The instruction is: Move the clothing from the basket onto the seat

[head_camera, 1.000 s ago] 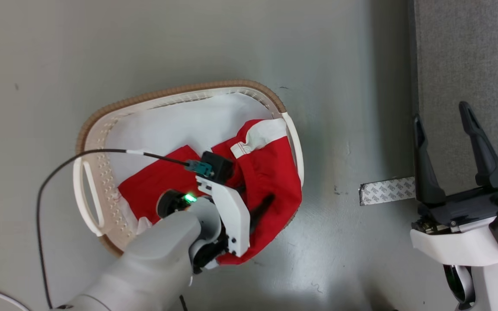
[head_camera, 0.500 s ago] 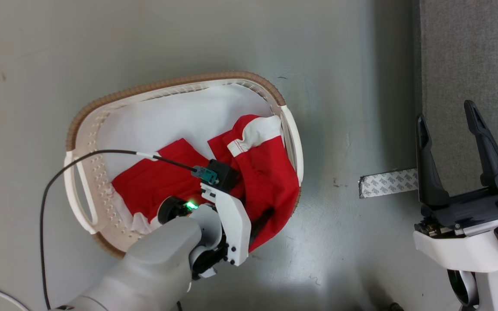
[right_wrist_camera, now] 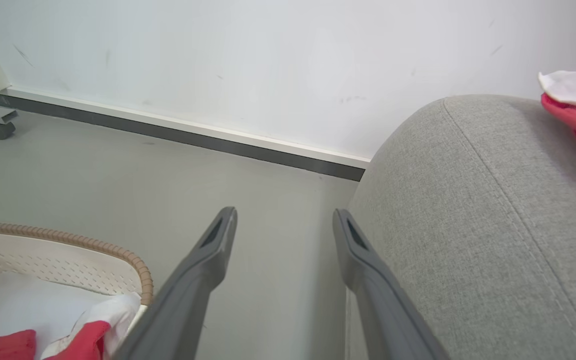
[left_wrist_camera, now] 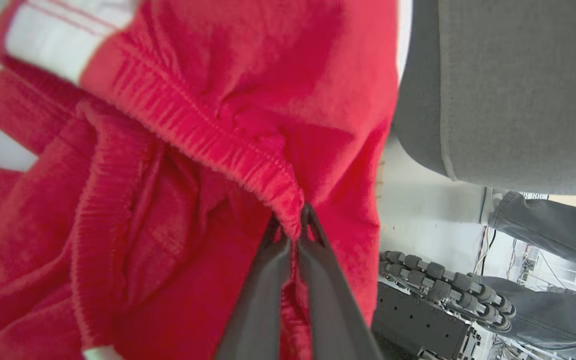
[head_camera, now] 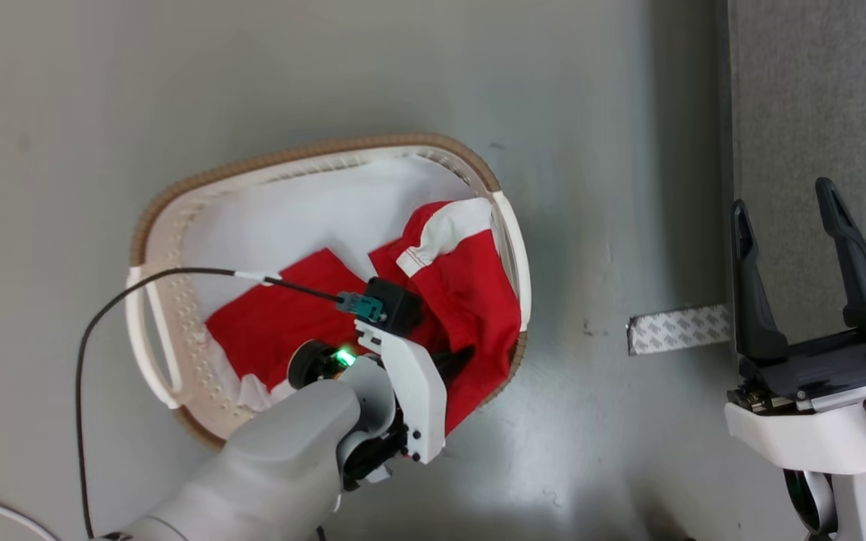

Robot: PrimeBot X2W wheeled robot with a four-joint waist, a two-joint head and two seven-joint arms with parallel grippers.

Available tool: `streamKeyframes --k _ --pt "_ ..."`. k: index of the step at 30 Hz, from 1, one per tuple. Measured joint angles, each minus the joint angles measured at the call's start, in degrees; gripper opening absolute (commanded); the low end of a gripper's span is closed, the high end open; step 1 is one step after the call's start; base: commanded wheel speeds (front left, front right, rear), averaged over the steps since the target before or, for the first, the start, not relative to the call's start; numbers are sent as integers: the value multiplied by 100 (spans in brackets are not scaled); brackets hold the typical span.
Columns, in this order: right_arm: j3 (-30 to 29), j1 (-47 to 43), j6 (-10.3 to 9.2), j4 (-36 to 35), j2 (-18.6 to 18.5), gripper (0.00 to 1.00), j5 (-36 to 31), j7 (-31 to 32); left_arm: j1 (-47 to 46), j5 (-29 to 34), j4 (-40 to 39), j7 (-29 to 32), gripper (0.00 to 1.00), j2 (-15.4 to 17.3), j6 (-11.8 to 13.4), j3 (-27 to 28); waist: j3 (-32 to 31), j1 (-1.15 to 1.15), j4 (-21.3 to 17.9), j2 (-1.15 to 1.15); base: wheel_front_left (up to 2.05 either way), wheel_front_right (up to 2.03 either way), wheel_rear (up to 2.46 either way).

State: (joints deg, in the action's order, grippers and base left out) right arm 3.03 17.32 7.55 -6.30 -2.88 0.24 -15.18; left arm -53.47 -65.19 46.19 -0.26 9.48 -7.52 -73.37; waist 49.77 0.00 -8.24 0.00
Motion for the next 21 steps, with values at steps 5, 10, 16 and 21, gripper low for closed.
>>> streamKeyframes --k 5,10,16,21 --pt "19 -1 0 148 0 100 44 1 30 -231 -103 -389 0 87 0 2 -326 0 97 0 0 0 0" --pt "32 -44 0 359 1 100 170 1 248 -553 -230 -803 0 234 0 8 -833 0 205 0 0 0 0" --pt "31 -280 0 656 -20 100 296 1 497 -809 -453 -1160 0 405 0 20 -1624 0 350 0 0 0 0" --pt "127 -580 0 933 -54 100 334 1 694 -942 -549 -1302 0 539 0 54 -2375 -1 468 0 0 0 0"
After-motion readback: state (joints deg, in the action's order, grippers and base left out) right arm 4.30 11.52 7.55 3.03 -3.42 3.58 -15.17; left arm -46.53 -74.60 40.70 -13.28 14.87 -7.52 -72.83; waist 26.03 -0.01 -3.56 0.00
